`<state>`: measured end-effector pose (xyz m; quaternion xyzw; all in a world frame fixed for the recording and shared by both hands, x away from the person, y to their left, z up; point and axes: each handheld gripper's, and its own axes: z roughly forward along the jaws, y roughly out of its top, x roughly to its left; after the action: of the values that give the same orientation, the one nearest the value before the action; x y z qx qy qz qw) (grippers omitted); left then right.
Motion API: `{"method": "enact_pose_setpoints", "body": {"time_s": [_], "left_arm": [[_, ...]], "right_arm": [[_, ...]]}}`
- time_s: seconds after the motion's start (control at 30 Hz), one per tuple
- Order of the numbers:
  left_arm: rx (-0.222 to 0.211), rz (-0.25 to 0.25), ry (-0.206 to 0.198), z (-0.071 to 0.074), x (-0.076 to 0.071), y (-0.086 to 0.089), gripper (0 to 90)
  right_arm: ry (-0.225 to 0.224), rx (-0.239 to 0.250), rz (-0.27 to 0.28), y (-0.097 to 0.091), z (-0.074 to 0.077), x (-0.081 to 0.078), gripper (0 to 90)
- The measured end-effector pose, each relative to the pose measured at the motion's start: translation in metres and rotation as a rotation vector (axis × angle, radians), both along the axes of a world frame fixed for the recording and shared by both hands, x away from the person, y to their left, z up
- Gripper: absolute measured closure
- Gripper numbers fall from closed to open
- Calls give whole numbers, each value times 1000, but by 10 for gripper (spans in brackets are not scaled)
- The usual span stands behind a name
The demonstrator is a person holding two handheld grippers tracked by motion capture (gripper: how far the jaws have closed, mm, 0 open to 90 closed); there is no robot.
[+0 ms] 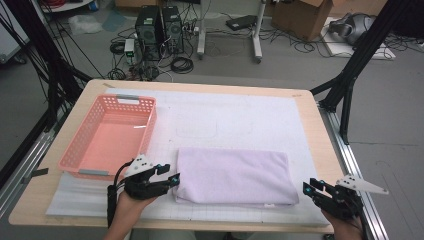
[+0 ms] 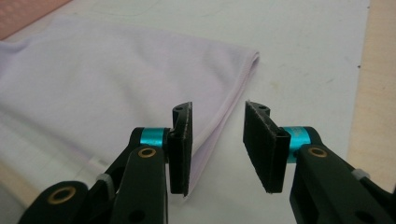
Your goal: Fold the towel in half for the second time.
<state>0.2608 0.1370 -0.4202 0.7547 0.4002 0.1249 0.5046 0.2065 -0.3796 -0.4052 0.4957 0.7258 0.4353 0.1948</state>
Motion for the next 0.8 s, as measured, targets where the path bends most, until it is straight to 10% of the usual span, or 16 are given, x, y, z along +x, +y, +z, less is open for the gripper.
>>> {"method": "enact_pose_setpoints", "body": {"time_s": [0.3, 0.53, 0.73, 0.8], "left_arm": [[128, 101, 87, -17, 51, -20, 469], [171, 142, 70, -23, 58, -28, 838], [156, 228, 64, -24, 61, -26, 829], [131, 246, 71, -24, 63, -23, 632]], "right_arm": [[61, -59, -19, 32, -23, 63, 573], [114, -116, -15, 46, -35, 88, 847], [80, -87, -80, 43, -37, 90, 837], [91, -59, -90, 40, -38, 88, 657]]}}
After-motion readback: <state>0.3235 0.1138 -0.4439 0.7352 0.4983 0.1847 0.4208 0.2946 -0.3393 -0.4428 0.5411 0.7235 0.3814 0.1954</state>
